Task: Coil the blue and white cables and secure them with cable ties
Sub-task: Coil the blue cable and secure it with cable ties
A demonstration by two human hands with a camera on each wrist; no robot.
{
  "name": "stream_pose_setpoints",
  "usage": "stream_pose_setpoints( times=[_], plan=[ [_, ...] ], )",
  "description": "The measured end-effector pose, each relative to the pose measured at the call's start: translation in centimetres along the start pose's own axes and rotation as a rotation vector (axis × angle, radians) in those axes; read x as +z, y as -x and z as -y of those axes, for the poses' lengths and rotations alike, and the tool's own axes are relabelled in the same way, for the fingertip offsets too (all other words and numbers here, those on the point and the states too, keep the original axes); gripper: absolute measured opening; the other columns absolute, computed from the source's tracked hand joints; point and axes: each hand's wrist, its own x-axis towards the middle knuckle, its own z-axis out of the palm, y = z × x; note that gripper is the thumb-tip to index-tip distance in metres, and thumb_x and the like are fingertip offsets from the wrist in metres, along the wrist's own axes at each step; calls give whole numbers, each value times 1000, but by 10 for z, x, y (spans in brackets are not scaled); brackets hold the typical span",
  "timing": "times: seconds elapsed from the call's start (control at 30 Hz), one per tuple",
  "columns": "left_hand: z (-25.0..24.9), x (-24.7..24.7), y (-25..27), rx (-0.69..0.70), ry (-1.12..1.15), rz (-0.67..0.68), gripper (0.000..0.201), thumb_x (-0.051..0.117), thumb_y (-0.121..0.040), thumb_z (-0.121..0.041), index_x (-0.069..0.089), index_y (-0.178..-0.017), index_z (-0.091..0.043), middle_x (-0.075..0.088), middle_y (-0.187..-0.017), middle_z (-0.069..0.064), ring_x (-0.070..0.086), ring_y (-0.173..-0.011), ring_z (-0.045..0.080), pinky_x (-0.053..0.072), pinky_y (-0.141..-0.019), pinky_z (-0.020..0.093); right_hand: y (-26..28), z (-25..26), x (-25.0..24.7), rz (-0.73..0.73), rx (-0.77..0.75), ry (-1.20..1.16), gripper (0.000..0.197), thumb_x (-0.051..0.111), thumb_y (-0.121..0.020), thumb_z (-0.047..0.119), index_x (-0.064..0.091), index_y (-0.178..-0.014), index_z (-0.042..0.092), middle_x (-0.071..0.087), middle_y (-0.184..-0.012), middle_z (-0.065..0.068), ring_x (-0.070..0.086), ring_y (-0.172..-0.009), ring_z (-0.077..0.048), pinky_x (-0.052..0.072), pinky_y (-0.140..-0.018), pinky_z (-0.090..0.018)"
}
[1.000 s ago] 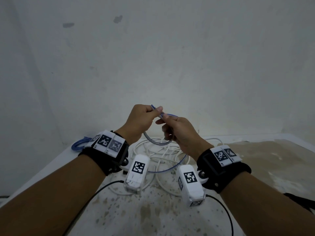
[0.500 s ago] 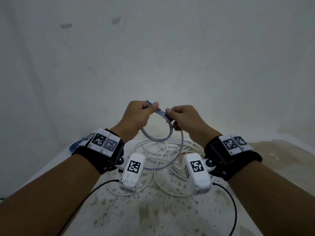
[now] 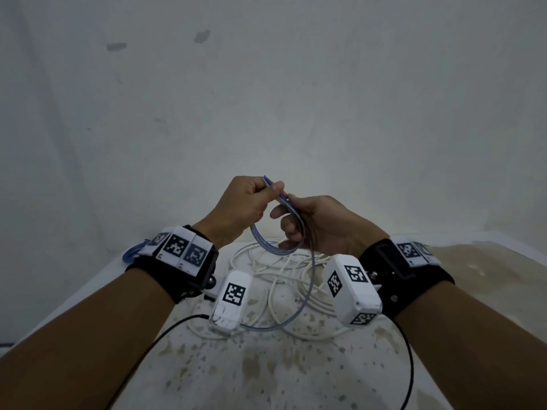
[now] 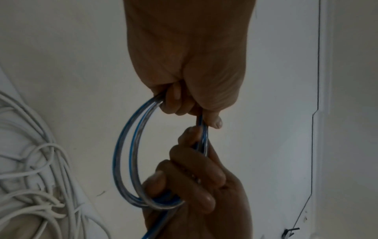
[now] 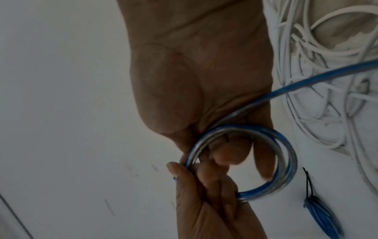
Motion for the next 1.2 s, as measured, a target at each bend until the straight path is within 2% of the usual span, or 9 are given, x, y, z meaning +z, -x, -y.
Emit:
stream_pose_setpoints(
  times=[0.4, 0.57, 0.63, 0.73, 0.8, 0.87, 0.97, 1.07, 1.2],
  plan=[
    [5, 3, 0, 2, -86, -53, 27, 60, -96, -26, 74, -78, -13, 32, -49, 0, 23, -49, 18, 23, -48, 28, -3, -6, 5, -137, -102, 136, 38, 37, -105, 36, 52, -76, 16, 28, -55, 6, 21, -46, -10, 27, -45, -23],
    [8, 9, 1, -106, -328, -166, 34, 54, -97, -42, 63, -109, -11, 58, -90, 3, 56, -78, 15, 44, -71, 29, -15, -7, 8, -359, -270, -23, 34, 39, -104, 26, 43, -72, 18, 25, -49, 7, 17, -40, -9, 16, -37, -20],
    [4, 12, 11, -115, -506, -232, 38, 47, -98, -45, 60, -100, -9, 59, -89, 3, 55, -80, 17, 41, -69, 30, -18, -3, 3, -468, -385, -191, 34, 37, -105, 24, 42, -73, 18, 24, -46, 7, 15, -37, -8, 15, -35, -19],
    [-2, 26, 36, -267, -489, 40, 59, 39, -100, -50, 62, -69, -6, 61, -64, 7, 56, -57, 20, 43, -59, 28, -19, 1, -3, -550, -501, -402, 39, 33, -107, 31, 42, -72, 18, 24, -48, 7, 15, -38, -8, 16, -36, -21],
    [-5, 43, 51, -559, -257, 232, 67, 34, -98, -60, 67, -77, -5, 68, -61, 7, 63, -51, 17, 51, -55, 24, -20, 0, -2, -555, -528, -485, 40, 32, -108, 32, 42, -72, 18, 23, -50, 6, 15, -39, -9, 15, -38, -23],
    [-3, 53, 52, -727, 54, 133, 62, 36, -100, -55, 61, -101, 1, 70, -61, 10, 67, -52, 19, 55, -51, 24, -21, -4, 1, -534, -530, -538, 41, 31, -108, 33, 42, -71, 18, 22, -51, 6, 14, -40, -9, 15, -39, -23],
    [4, 53, 34, -649, 460, -268, 36, 38, -106, -26, 44, -122, 5, 68, -74, 21, 67, -63, 27, 57, -55, 30, -21, -14, 3, -513, -504, -559, 41, 30, -108, 32, 41, -71, 18, 21, -50, 7, 13, -39, -9, 14, -37, -22],
    [7, 42, 21, -533, 527, -430, 18, 36, -102, -3, 45, -116, 5, 63, -84, 22, 65, -66, 27, 57, -53, 31, -21, -26, 2, -503, -463, -539, 40, 32, -107, 31, 41, -71, 18, 21, -51, 6, 13, -39, -8, 14, -35, -21],
    [16, 38, 23, -419, 307, -365, 22, 41, -101, -4, 59, -90, -1, 66, -90, 21, 68, -71, 27, 58, -72, 40, -23, -35, 1, -452, -381, -511, 41, 33, -107, 33, 42, -70, 17, 22, -49, 6, 14, -37, -8, 12, -35, -21]
  ],
)
